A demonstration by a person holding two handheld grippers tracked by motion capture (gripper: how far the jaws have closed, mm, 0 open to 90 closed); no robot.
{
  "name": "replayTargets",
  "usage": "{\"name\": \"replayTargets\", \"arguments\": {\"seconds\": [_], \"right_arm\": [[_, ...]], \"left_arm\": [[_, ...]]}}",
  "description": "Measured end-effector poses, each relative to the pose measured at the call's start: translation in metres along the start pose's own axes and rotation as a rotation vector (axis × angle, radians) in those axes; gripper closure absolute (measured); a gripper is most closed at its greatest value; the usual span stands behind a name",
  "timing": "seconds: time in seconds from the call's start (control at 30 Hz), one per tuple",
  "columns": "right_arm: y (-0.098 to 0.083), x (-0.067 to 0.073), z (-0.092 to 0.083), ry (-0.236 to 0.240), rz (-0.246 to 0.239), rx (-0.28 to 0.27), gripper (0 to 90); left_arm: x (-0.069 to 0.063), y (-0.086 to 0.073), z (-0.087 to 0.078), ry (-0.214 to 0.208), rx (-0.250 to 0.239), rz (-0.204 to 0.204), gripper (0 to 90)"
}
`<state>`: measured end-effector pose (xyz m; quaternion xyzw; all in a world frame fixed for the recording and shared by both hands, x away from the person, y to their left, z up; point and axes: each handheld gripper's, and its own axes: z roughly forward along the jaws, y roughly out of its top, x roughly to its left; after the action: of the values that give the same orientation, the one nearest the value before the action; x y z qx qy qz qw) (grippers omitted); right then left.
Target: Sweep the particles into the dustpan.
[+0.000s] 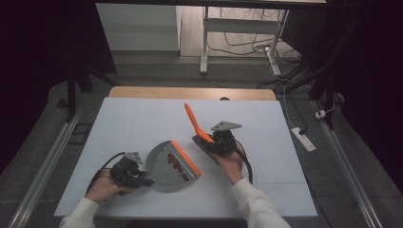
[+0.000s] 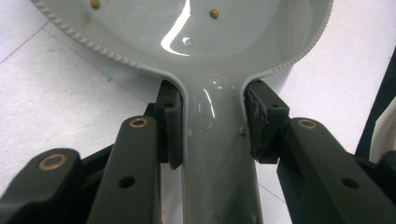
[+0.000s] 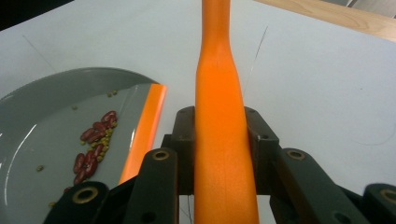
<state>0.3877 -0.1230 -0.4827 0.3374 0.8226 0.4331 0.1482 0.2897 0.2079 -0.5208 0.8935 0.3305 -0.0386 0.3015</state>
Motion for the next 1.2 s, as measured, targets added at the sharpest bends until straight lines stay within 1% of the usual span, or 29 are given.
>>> {"name": "replayTargets", "arguments": {"seconds": [0.1, 0.2, 0.27, 0.47, 0.63, 0.73, 0.8, 0.87, 0.97, 1.0, 1.13, 1.2], "right_arm": [[0.000, -0.004, -0.003, -0.008, 0.004, -0.004, 70.1], [0.000, -0.007, -0.007, -0.010, 0.007, -0.013, 70.1], [0.000, -0.008, -0.009, -0.008, 0.009, -0.018, 70.0], [0.002, -0.009, -0.017, -0.002, 0.002, -0.038, 70.1], [0.003, -0.010, -0.031, 0.004, -0.028, -0.048, 70.1], [0.002, -0.011, -0.039, 0.007, -0.053, -0.049, 70.1], [0.001, -0.012, -0.045, 0.005, -0.069, -0.047, 70.1], [-0.001, -0.014, -0.050, -0.002, -0.075, -0.049, 70.1], [-0.002, -0.017, -0.056, 0.005, -0.065, -0.057, 70.1], [-0.002, -0.018, -0.058, 0.006, -0.063, -0.060, 70.1], [-0.002, -0.022, -0.065, 0.023, -0.075, -0.058, 70.1], [-0.003, -0.025, -0.068, 0.032, -0.073, -0.059, 70.1]], "left_arm": [[0.001, 0.000, -0.002, 0.014, -0.014, -0.007, 61.8], [0.002, -0.001, -0.005, 0.010, -0.033, -0.017, 61.8], [0.002, -0.002, -0.006, 0.008, -0.044, -0.016, 61.8], [0.005, -0.003, -0.009, 0.018, -0.070, -0.037, 61.8], [0.005, -0.007, -0.014, 0.025, -0.125, -0.088, 61.8], [0.006, -0.010, -0.015, 0.039, -0.148, -0.106, 61.8], [0.006, -0.011, -0.017, 0.038, -0.158, -0.116, 61.8], [0.006, -0.012, -0.018, 0.040, -0.175, -0.131, 61.8], [0.005, -0.014, -0.019, 0.040, -0.194, -0.151, 61.8], [0.005, -0.015, -0.020, 0.043, -0.193, -0.154, 61.8], [0.006, -0.017, -0.022, 0.064, -0.207, -0.192, 61.8], [0.007, -0.017, -0.023, 0.078, -0.213, -0.213, 61.8]]}}
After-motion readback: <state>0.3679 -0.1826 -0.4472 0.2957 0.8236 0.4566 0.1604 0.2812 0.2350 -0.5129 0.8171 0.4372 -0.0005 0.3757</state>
